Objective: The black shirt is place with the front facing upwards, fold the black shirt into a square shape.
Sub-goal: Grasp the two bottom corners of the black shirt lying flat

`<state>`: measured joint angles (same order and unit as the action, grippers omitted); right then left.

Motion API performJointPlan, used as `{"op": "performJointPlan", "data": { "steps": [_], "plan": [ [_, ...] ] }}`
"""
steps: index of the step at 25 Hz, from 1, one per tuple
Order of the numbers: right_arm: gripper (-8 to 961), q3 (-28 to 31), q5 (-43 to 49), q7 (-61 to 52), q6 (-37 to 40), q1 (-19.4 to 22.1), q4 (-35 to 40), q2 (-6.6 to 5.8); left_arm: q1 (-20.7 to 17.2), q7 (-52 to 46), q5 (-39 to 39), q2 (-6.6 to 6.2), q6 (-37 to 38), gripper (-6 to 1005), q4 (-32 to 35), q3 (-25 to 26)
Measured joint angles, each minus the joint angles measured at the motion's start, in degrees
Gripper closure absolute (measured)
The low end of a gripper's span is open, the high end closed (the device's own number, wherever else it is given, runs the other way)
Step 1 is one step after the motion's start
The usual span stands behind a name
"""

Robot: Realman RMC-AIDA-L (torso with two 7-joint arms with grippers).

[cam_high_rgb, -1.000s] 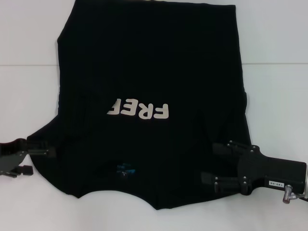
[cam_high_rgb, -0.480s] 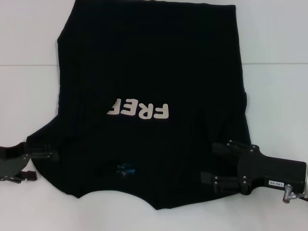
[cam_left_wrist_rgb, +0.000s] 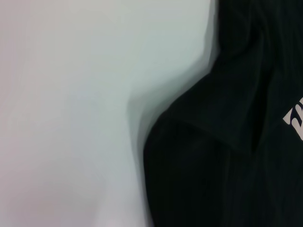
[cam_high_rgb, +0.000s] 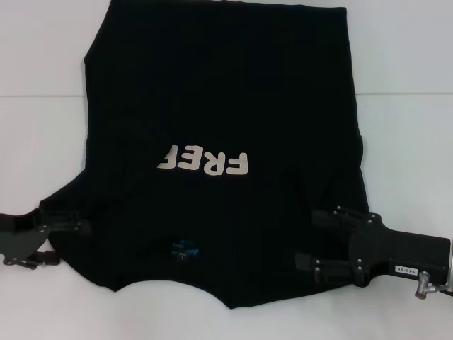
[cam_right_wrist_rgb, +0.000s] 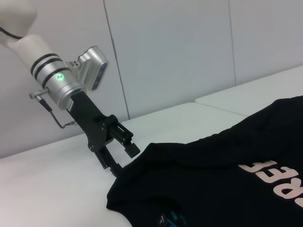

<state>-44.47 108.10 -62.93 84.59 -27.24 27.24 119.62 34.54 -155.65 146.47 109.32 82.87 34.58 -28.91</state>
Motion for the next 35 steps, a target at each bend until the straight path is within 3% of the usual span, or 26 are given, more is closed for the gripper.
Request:
{"op": "performJointPlan", "data": {
  "steps": [14,27,31,35],
  "plan": [
    [12,0.0,0.0,0.0,0.0,-0.2,0.0,0.00,3.5,0.9,-0.6,0.73,-1.7,116,-2.2,-0.3],
    [11,0.0,0.0,-0.1,0.6,-0.3,0.1,0.00,3.2,1.9,-0.1,1.11,-3.8,131,-1.2,-2.5],
    [11,0.0,0.0,-0.1,1.2,-0.3,0.4,0.00,2.9,1.9,0.1,0.90,-4.1,308,-0.8,-3.4],
    [12,0.1,0.0,-0.1,1.2,-0.3,0.4,0.00,2.9,2.0,0.4,0.99,-4.1,418,-0.7,-3.5]
  ]
}}
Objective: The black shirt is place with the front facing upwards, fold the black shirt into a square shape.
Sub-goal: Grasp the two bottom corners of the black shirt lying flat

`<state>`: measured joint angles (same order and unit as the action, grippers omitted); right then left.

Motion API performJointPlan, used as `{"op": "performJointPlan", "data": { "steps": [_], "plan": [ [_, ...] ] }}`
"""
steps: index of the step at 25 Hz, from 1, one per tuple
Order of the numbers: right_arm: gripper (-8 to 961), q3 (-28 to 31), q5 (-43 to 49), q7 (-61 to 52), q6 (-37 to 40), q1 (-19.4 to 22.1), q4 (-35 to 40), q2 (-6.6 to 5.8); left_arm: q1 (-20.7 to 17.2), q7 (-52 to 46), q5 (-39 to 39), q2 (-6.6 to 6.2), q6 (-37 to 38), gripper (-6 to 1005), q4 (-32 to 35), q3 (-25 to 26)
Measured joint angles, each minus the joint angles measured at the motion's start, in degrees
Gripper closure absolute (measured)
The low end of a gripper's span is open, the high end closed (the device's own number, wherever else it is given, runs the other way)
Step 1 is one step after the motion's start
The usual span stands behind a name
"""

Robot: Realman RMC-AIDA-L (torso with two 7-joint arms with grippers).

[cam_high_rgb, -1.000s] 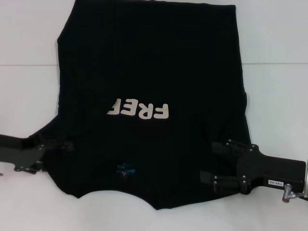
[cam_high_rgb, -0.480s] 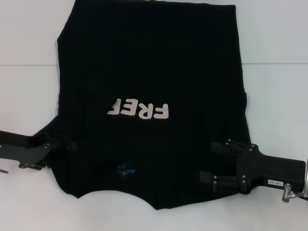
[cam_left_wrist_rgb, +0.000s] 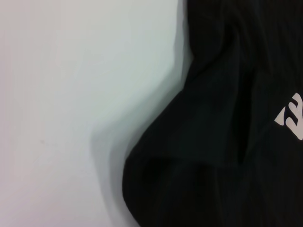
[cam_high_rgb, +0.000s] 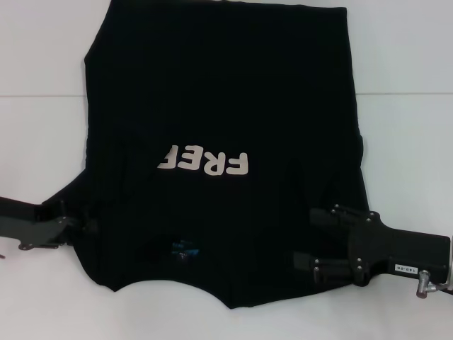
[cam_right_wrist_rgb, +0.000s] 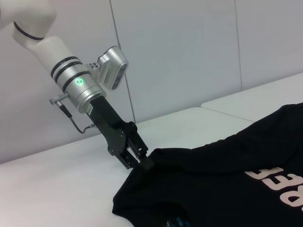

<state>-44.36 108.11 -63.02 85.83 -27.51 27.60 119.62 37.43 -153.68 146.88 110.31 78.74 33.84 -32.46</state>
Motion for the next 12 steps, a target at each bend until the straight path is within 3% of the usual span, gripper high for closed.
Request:
{"op": "performJointPlan", "data": {
  "steps": [12],
  "plan": [
    [12,0.1,0.0,0.0,0.2,0.0,0.0,0.00,-0.2,0.7,0.1,0.09,0.4,818,0.6,-0.1]
  ]
}}
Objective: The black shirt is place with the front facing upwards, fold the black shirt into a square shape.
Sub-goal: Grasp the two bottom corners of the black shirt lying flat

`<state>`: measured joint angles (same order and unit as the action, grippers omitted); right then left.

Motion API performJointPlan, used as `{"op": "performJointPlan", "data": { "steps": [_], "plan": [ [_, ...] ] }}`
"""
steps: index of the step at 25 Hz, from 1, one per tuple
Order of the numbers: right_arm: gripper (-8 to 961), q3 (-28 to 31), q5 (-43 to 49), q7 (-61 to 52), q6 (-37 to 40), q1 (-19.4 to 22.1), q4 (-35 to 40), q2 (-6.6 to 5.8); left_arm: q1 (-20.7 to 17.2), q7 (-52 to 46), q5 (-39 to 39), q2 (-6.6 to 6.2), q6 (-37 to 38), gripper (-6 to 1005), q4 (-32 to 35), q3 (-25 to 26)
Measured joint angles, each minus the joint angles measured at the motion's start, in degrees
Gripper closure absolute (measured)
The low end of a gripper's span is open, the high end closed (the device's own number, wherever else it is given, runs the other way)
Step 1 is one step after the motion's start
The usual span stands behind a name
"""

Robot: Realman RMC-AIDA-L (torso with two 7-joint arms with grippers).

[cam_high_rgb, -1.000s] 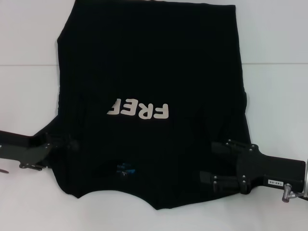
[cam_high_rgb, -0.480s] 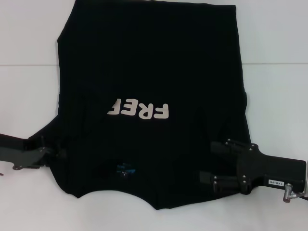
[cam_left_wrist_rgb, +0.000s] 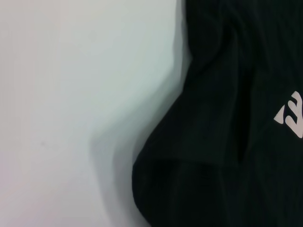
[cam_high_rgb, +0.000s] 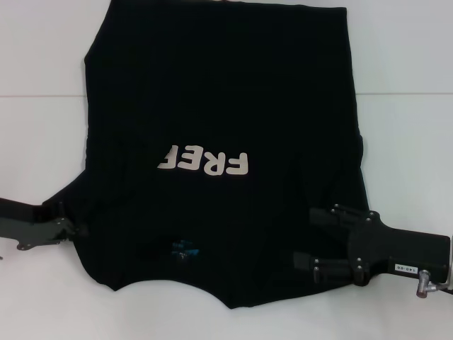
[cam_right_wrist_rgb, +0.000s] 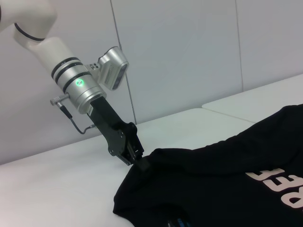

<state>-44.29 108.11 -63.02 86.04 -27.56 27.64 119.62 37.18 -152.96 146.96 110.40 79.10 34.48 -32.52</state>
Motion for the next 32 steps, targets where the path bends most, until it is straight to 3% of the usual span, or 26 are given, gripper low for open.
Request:
{"op": "performJointPlan", "data": {
  "steps": [4,8,13,21,27,32],
  "plan": [
    [12,0.0,0.0,-0.3,0.0,0.0,0.1,0.00,0.0,1.2,0.0,-0.01,0.3,925,0.0,0.0],
    [11,0.0,0.0,-2.3,0.1,-0.2,0.4,-0.31,-0.2,3.5,-0.3,-0.01,1.2,920,0.0,0.3],
    [11,0.0,0.5,-10.9,0.7,-0.2,3.9,-1.63,-1.3,4.0,-1.7,-0.24,2.2,922,0.8,1.2],
    [14,-0.3,7.7,-39.6,1.6,-1.4,14.8,-5.70,-2.8,7.3,-3.8,-0.72,5.6,934,2.5,2.0],
    [18,-0.2,22.3,-64.5,5.2,-7.4,19.2,-9.64,-3.1,10.8,-5.1,-0.72,7.3,950,2.9,3.0],
    [22,0.6,30.7,-74.5,9.9,-11.8,19.2,-10.64,-3.3,12.6,-5.2,-0.71,7.4,950,2.9,3.1]
  ]
}}
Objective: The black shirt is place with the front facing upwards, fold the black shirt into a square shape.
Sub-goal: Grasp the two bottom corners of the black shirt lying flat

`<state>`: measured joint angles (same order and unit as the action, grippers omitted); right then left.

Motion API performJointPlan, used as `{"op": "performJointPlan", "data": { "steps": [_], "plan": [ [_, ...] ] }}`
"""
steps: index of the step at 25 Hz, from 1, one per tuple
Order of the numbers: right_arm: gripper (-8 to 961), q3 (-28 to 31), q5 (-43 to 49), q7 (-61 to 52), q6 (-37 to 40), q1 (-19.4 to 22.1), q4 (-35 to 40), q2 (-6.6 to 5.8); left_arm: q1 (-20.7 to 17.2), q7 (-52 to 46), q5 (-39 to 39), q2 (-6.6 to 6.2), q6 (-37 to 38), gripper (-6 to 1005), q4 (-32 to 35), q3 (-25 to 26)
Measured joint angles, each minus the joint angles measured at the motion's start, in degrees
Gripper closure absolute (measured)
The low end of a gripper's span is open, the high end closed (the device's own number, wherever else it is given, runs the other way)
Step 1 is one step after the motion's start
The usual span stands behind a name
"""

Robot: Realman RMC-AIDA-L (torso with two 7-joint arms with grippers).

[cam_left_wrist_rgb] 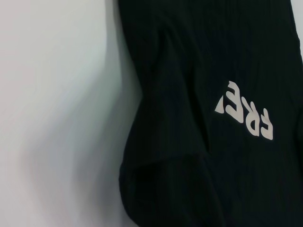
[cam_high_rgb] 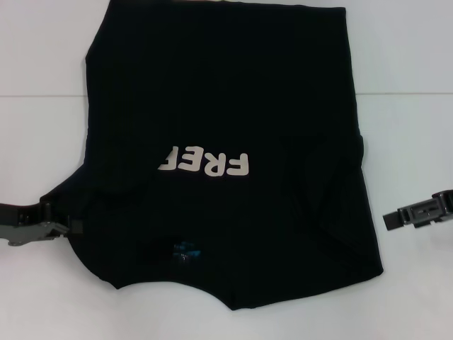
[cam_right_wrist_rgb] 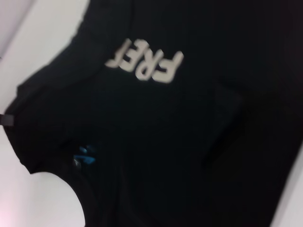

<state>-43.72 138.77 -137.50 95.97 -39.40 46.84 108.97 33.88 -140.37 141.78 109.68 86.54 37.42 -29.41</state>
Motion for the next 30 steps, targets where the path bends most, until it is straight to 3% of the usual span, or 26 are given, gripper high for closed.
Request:
{"op": "performJointPlan", "data": {
  "steps": [6,15,30],
  "plan": [
    [27,0.0,6.8,-4.7,0.9,-2.6,-1.2,0.49,0.0,0.9,0.0,0.00,0.1,951,0.1,0.0],
    [34,0.1,6.7,-3.4,-3.5,-2.7,-8.6,0.36,0.1,1.1,0.0,-0.07,0.0,951,0.1,-0.1],
    [45,-0.4,7.0,-3.1,-6.5,-3.4,-11.2,1.94,0.0,1.5,0.0,0.04,0.0,950,0.1,0.0]
  ]
}}
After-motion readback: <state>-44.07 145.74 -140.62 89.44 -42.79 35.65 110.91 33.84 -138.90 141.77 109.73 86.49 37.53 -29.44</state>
